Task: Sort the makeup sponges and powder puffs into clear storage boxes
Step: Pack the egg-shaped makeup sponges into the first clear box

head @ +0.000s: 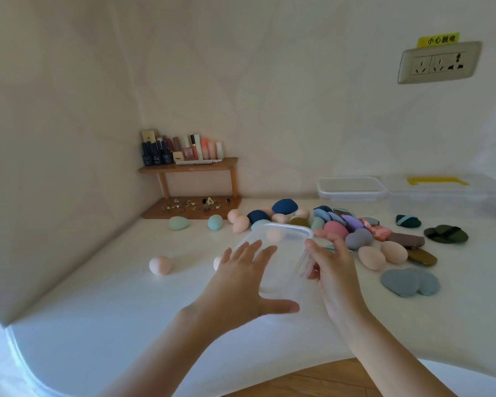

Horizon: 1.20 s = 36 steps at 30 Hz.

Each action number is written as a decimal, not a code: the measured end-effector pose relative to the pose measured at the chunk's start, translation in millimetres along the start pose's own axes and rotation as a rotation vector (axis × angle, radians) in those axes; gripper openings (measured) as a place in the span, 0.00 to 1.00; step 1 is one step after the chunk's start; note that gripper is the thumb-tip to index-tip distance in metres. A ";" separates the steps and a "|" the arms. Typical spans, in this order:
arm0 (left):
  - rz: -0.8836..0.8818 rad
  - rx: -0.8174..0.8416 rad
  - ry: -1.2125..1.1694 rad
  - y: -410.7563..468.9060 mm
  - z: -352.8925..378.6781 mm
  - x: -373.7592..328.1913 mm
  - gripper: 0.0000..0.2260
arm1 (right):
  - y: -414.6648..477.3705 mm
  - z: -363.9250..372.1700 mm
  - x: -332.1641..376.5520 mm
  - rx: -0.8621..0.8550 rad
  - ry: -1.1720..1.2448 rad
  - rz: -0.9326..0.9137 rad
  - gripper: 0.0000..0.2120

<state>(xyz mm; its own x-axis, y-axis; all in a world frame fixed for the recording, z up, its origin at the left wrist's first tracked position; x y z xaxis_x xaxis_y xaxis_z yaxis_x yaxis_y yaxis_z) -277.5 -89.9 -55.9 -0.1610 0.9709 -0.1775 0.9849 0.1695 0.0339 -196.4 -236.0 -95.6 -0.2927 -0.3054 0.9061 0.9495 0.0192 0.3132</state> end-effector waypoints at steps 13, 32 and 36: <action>0.043 -0.135 -0.713 16.0 -35.3 12.6 0.15 | -4.5 -6.0 -6.1 -0.005 -0.182 -0.173 0.16; -0.437 0.085 -1.649 99.7 -12.0 59.0 0.10 | 4.1 -6.9 -12.7 0.036 -0.299 0.034 0.19; -0.505 0.090 -1.639 106.6 -6.9 60.3 0.10 | 3.6 -7.6 -11.2 0.035 -0.309 0.045 0.19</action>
<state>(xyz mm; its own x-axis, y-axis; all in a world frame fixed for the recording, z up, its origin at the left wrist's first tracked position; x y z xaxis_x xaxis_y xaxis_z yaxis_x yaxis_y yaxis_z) -182.7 -12.2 -56.2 -0.2616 -0.3547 -0.8976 0.8700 0.3161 -0.3785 -188.8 -239.7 -106.8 -0.2761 0.0001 0.9611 0.9594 0.0603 0.2756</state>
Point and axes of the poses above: each hand's wrist, its own y-axis towards the middle knuckle, its own z-axis out of the palm, x = y × z, the point moved 1 cm from there along y, towards the middle knuckle, and after that the axes turned 10 degrees about -z, right-handed, at the moved point
